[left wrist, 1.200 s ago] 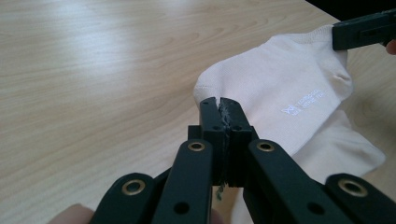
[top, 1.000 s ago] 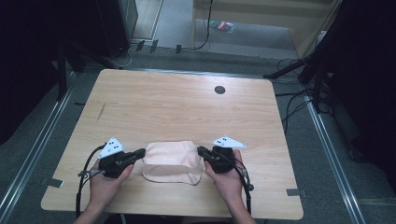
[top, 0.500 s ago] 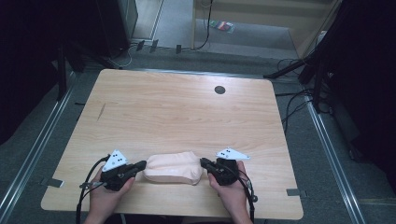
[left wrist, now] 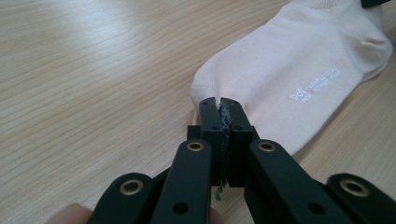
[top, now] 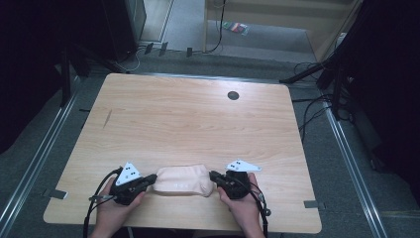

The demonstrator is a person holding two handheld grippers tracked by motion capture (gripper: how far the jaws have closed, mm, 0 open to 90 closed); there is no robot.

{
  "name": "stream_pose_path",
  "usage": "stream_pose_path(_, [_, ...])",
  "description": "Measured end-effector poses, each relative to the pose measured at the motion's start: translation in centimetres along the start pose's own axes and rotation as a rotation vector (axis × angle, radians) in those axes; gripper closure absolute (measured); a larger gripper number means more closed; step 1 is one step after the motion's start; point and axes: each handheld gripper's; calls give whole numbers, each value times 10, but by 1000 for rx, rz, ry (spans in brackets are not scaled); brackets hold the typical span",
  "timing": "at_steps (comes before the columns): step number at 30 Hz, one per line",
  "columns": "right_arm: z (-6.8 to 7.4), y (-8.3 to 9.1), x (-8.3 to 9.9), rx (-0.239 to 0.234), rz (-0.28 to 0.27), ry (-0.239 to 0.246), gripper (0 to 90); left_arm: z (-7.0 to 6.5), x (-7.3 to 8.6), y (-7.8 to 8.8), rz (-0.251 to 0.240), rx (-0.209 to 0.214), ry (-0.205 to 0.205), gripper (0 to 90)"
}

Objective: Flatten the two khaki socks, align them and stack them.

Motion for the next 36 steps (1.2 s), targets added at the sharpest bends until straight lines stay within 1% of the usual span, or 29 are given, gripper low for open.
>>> stream_pose_path(3, [-1,2,0,14,2,9,873,-2,0,-3,9,4,-6,900])
stream_pose_path(6, [-6,-1,2,16,26,2,873,-4,0,-5,19,0,-22,900])
stream_pose_path(7, [-6,-2,3,18,37,-4,873,-4,0,-5,19,0,-22,900])
stream_pose_path(8, [-7,-4,4,14,46,-6,873,-4,1,-6,29,-3,-33,900])
stream_pose_path(12, [-8,-9,6,13,64,-1,872,-2,3,-10,44,-4,-33,899])
stream_pose_path(13, [-9,-10,7,17,70,-2,871,-2,3,-10,47,-9,-35,898])
stream_pose_path(15, [-10,-11,8,18,74,-5,870,-2,3,-11,47,-3,-36,892])
stream_pose_path(16, [-12,-14,9,15,79,-15,869,-1,4,-12,48,-2,-44,888])
stream_pose_path(20, [-15,-16,10,5,77,-34,868,2,6,-12,44,13,-30,874])
stream_pose_path(23, [-15,-17,11,9,76,-24,864,3,6,-12,43,10,-29,849])
stream_pose_path(24, [-15,-17,11,8,76,-21,857,2,6,-12,39,-2,-30,831])
stream_pose_path(25, [-15,-17,11,6,74,-19,843,3,6,-12,33,-6,-28,803])
stream_pose_path(26, [-16,-17,11,-2,72,-17,820,4,7,-12,26,-2,-16,757])
stream_pose_path(27, [-16,-17,12,-14,68,-20,783,6,7,-11,17,9,-6,713])
stream_pose_path(28, [-17,-17,12,-29,59,-29,722,7,7,-10,3,25,5,680])
stream_pose_path(29, [-17,-17,12,-29,59,-29,722,7,7,-10,3,25,5,641])
stream_pose_path(30, [-20,-17,12,-40,34,-35,626,10,7,-8,-31,37,25,597])
stream_pose_path(31, [-21,-16,12,-45,18,-28,588,11,7,-6,-53,39,27,565])
stream_pose_path(32, [-21,-15,11,-45,6,-22,542,13,7,-5,-71,48,39,538])
stream_pose_path(33, [-21,-15,11,-45,6,-22,542,13,7,-5,-71,48,39,499])
stream_pose_path(34, [-21,-14,10,-31,-26,-8,464,15,7,-3,-105,57,69,457])
stream_pose_path(35, [-21,-14,10,-27,-44,1,431,15,7,-3,-105,57,69,436])
stream_pose_path(36, [-21,-13,10,-24,-56,6,394,18,7,0,-140,60,84,409])
Point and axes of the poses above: each handheld gripper's, and its own axes: y roughly backward along the jaws, x roughly out of its underside, z roughly to its left, and after that the axes turned 2 degrees about -y, right-handed
